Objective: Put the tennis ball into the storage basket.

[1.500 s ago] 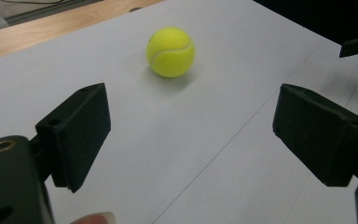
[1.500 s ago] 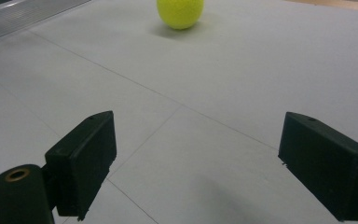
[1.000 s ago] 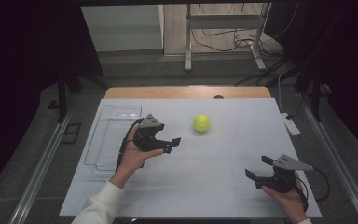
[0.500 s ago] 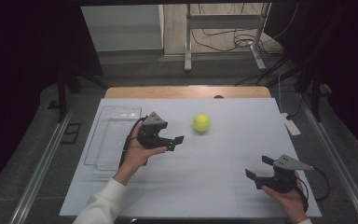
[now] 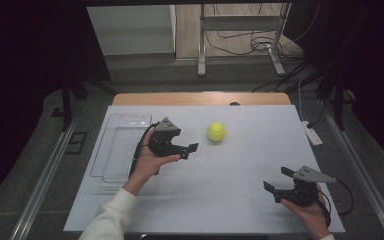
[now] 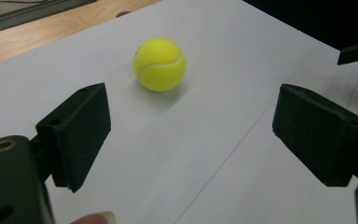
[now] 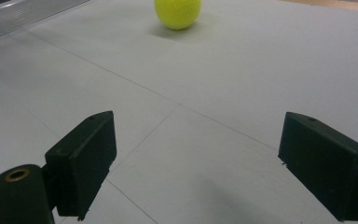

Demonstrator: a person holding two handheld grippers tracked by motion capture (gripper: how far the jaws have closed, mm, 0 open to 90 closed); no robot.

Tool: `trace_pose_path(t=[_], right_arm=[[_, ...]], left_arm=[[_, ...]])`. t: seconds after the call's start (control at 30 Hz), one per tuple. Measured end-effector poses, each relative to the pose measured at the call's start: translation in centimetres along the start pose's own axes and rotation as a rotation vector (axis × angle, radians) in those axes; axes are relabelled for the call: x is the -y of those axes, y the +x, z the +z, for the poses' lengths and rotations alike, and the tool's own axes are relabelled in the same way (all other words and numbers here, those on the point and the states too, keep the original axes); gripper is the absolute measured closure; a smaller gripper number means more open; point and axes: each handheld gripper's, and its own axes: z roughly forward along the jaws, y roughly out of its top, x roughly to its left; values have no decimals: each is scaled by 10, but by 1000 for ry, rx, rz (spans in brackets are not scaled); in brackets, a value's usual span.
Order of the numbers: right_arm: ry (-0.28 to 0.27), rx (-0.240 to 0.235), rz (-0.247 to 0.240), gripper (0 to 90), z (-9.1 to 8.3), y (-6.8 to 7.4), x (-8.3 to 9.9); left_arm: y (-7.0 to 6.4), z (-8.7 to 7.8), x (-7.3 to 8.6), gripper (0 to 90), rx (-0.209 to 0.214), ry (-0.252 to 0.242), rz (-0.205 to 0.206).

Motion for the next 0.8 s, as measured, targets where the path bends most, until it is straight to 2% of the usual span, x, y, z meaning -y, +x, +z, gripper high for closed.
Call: trace_pose_path(t=[0.47,0.8], right_arm=[[-3,-2,0,118,0,0,0],[-2,-1,0,118,0,0,0]], left_arm=[[-1,11,-9,127,0,26,20],[-3,16,-16,127,4,26,25]])
